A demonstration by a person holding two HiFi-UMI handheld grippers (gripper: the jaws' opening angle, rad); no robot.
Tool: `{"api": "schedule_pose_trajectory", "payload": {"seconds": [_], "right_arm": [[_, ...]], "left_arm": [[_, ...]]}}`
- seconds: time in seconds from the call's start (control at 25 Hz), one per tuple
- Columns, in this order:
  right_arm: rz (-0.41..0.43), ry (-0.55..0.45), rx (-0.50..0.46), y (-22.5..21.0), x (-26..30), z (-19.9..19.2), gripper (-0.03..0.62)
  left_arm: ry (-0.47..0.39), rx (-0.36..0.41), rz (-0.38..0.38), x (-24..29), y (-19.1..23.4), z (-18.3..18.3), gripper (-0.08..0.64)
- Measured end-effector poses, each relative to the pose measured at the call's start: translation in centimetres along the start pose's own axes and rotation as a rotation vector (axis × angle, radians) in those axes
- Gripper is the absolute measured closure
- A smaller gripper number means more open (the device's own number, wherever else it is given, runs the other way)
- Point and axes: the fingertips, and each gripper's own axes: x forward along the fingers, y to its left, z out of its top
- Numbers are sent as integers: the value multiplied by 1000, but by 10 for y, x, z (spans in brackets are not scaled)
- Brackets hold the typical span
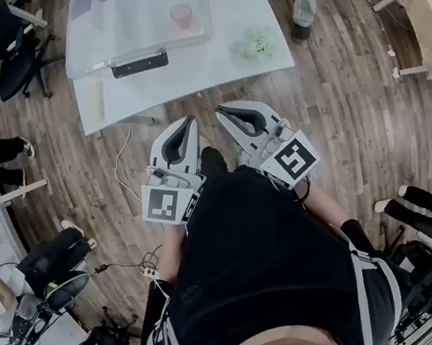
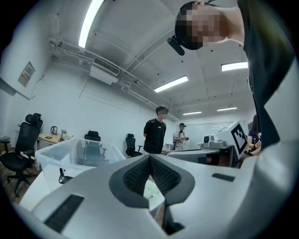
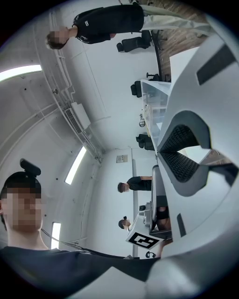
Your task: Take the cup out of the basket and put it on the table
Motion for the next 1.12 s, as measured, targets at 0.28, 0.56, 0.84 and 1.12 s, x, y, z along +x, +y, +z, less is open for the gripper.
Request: {"api": "schedule_pose_trajectory", "payload": {"seconds": [0.28,0.56,0.84,1.12], "right_arm": [[-32,7,1,-8,50,4,574],[-81,19,-15,-10,86,5,574],[-132,55,-6,-24,94,3,574],[-137,47,19,-66,105,5,574]], "left_arm": [[-11,15,-31,8,49,11,541],[7,54,-88,10,80,7,541],[37,6,-122,25,102,0,541],[28,2,-121,60,115,7,541]]}}
